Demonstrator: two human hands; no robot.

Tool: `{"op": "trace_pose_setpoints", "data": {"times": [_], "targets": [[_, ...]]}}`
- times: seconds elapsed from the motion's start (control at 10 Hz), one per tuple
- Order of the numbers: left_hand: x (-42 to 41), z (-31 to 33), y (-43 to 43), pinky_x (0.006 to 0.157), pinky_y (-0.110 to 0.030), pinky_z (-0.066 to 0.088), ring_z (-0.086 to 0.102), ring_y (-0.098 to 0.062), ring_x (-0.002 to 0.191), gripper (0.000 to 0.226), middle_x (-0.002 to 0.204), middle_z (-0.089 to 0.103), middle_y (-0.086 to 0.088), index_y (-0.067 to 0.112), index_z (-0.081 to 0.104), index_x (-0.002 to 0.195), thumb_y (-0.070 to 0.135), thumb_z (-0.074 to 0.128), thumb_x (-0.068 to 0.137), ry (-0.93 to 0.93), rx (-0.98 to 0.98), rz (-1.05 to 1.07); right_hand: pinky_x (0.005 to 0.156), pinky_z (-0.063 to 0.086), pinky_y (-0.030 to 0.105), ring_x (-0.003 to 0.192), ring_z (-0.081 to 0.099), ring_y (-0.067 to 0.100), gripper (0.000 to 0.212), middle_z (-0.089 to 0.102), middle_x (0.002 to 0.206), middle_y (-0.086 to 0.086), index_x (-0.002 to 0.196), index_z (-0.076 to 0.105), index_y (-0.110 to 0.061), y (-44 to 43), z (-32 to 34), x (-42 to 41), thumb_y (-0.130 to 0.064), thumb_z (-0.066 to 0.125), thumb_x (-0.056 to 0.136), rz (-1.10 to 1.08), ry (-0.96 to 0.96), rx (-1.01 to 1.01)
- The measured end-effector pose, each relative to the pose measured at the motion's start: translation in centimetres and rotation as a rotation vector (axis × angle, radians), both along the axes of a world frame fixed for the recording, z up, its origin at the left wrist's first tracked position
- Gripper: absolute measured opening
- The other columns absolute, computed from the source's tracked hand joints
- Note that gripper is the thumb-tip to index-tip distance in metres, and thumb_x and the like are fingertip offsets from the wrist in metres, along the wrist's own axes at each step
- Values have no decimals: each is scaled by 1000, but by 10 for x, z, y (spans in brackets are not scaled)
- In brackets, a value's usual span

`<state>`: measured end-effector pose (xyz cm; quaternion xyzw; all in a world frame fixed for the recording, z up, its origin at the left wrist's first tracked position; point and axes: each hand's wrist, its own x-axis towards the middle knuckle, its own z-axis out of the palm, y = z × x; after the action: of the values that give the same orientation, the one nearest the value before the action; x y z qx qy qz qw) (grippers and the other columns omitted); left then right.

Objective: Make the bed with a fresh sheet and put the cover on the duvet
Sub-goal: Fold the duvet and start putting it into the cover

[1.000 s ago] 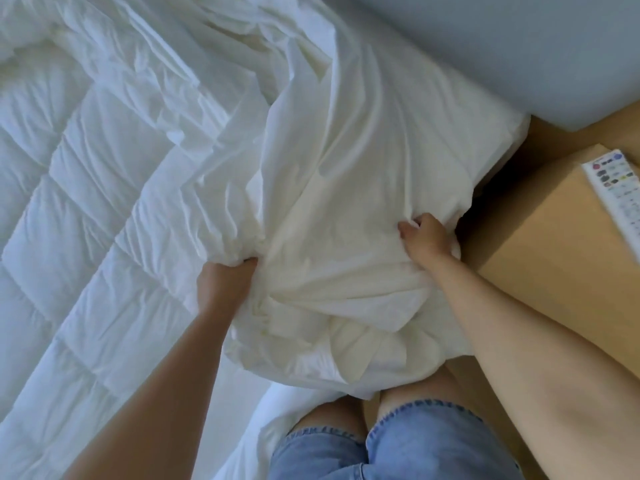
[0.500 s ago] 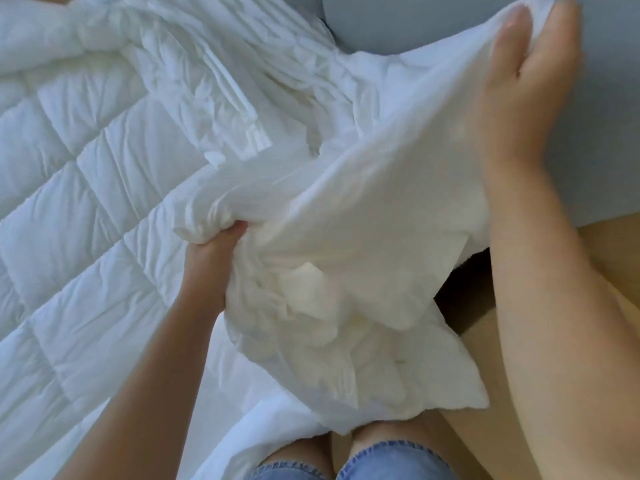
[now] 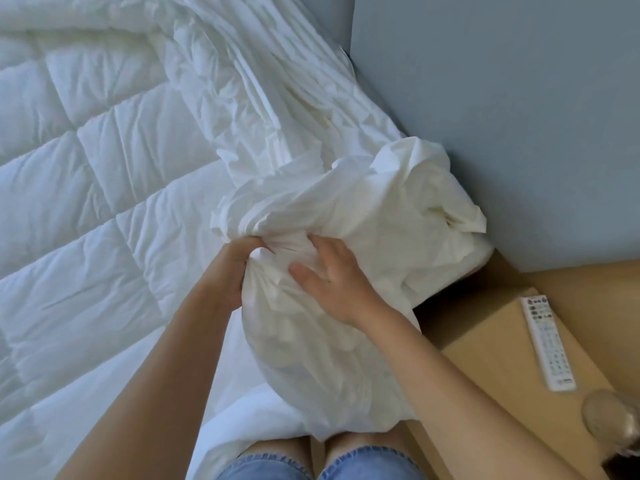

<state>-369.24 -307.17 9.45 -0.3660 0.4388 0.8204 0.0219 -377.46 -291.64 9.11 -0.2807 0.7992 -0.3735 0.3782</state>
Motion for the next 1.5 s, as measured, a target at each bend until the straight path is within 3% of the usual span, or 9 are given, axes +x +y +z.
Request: {"op": "trace_pose_setpoints", "data": {"times": [0.3, 0.5, 0.6, 0.8, 0.9, 1.1, 1.2, 1.4, 1.5], "targets": [[2, 33, 15, 63, -31, 56, 70, -24, 73, 28, 78, 71, -11, 8, 76, 85, 14, 66, 59, 237, 228, -318, 78, 41, 14, 89, 56, 3, 19, 60, 92, -12, 101, 62, -22, -9, 66, 32, -36, 54, 92, -371, 42, -126], [-17, 58, 49, 94, -38, 49, 62, -23, 113, 66, 116, 68, -9, 18, 66, 120, 66, 49, 77, 158, 175, -521, 82, 54, 24, 95, 65, -1, 65, 68, 103, -14, 117, 53, -28, 12, 80, 52, -51, 75, 61, -689, -298, -196], [-25, 59, 61, 104, -44, 42, 57, -25, 119, 86, 127, 61, -11, 14, 51, 135, 75, 42, 75, 132, 206, -616, 76, 55, 21, 89, 66, -1, 52, 68, 102, -13, 114, 56, -28, 30, 79, 48, -33, 80, 68, -756, -260, -91], [-34, 36, 98, 91, -30, 48, 61, -26, 108, 49, 113, 68, -10, 11, 64, 117, 29, 23, 96, 162, 140, -931, 69, 50, 35, 81, 59, 22, 29, 61, 84, -1, 93, 57, -10, 69, 73, 27, -25, 71, 71, -960, 194, 204], [-34, 13, 121, 88, -29, 46, 57, -23, 96, 46, 100, 64, -7, 12, 65, 101, 20, 20, 97, -17, -238, -1123, 66, 51, 34, 80, 61, 19, 27, 63, 87, 1, 93, 58, -14, 85, 59, 32, -20, 69, 69, -1021, 30, 97], [-16, -39, 99, 111, -43, 21, 29, -23, 138, 70, 156, 17, 10, 32, 17, 150, 66, 29, 89, -392, -819, -1568, 67, 52, 31, 81, 63, 24, 23, 64, 93, 8, 99, 59, -11, 107, 14, 37, -3, 56, 78, -1369, -170, 8], [2, -54, 66, 108, -45, 34, 37, -28, 135, 102, 152, 28, -4, 23, 16, 151, 80, 44, 71, -614, -1043, -1353, 65, 49, 29, 83, 61, 19, 20, 62, 94, 3, 93, 56, -20, 107, 6, 32, -6, 55, 79, -1353, -207, 7], [10, -45, 90, 101, -46, 33, 28, -33, 135, 76, 153, 14, -9, 28, 6, 150, 58, 37, 87, -518, -1405, -1546, 65, 50, 28, 82, 63, 17, 23, 65, 92, -1, 86, 56, -29, 106, 9, 38, -7, 54, 79, -1222, -213, -10], [-7, -35, 117, 101, -39, 33, 39, -32, 125, 38, 132, 50, -5, 17, 52, 127, 23, 35, 94, -172, -1148, -1342, 64, 52, 29, 82, 65, 20, 24, 67, 90, 2, 89, 59, -26, 105, 13, 40, -6, 55, 78, -1144, -251, -23]]}}
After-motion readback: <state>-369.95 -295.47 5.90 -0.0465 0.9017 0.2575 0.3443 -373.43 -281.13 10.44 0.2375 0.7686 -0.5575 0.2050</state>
